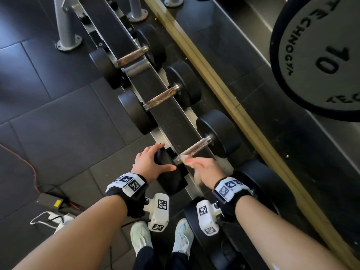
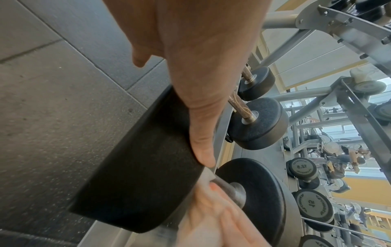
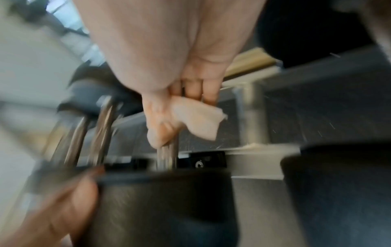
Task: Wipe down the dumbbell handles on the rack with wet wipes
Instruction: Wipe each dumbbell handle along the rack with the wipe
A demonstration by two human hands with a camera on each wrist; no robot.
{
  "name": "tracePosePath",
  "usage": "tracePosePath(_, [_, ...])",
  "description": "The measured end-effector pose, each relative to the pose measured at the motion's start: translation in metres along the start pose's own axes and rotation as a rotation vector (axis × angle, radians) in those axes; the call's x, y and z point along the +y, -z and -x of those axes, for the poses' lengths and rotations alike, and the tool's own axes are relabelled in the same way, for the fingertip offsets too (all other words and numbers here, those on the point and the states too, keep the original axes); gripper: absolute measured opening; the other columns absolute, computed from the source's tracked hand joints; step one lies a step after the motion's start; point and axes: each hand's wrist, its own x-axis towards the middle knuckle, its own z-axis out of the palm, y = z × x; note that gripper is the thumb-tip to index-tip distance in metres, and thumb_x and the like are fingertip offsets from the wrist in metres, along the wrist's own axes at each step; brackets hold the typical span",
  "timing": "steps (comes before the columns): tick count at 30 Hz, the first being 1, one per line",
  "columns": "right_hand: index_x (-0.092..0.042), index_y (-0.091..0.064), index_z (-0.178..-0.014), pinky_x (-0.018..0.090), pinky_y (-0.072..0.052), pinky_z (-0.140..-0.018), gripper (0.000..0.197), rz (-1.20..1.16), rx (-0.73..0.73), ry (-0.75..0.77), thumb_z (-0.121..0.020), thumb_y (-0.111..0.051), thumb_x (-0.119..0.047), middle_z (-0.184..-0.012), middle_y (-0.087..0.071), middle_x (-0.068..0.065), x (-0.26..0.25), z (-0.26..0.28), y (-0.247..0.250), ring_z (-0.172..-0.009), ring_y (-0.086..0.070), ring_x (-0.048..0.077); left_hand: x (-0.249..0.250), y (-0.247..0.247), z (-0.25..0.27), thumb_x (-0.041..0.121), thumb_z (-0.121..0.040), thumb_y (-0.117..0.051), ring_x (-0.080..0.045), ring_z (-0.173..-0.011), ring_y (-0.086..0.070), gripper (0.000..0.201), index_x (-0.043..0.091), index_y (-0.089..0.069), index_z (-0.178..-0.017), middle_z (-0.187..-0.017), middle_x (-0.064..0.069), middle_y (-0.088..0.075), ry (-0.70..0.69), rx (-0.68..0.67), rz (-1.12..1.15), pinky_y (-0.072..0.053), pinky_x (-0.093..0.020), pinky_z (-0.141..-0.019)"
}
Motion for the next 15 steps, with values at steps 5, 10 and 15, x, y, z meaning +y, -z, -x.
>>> tracePosePath(5, [-0.042,-0.077,-0.077,0.03,-0.06,-0.079,0.01,-0.679,0.519,-0.346,-0.074,-0.079,-0.033,-0.072,-0.071,-0.01,0.012,0.001,-0.002,-0.078,-0.071,0.015,-0.003,-0.002,-0.004,0.056,-0.067,-0.082,-0.026,-0.139,-0.032,0.091,0.039,-0.039,-0.145,-0.149,0.006,-0.042,-0.025,-0.007,-0.016,-0.027,-0.053,-0.115])
tracePosePath(10, [-0.031,-0.076,-0.107,0.039,-0.062,-0.069,0.031,-0.888,0.709,-0.36,-0.096,-0.053,-0.013,-0.1,-0.07,0.007,0.021,0.003,-0.019,-0.084,-0.068,0.022,-0.007,-0.003,-0.006,0.059,-0.067,-0.081,-0.025,-0.138,-0.034,0.091,0.039,-0.038,-0.145,-0.148,0.006,-0.042,-0.044,-0.008,-0.031,-0.029,-0.048,-0.115])
tracePosePath(15, [-0.036,-0.074,-0.107,0.023,-0.059,-0.068,0.041,-0.913,0.664,-0.26,-0.098,-0.049,-0.004,-0.111,-0.07,0.005,0.021,-0.012,-0.027,-0.092,-0.071,0.019,-0.008,0.0,-0.006,0.061,-0.067,-0.079,-0.025,-0.135,-0.034,0.09,0.042,-0.038,-0.145,-0.146,0.008,-0.042,-0.058,-0.011,-0.062,-0.03,-0.048,-0.114])
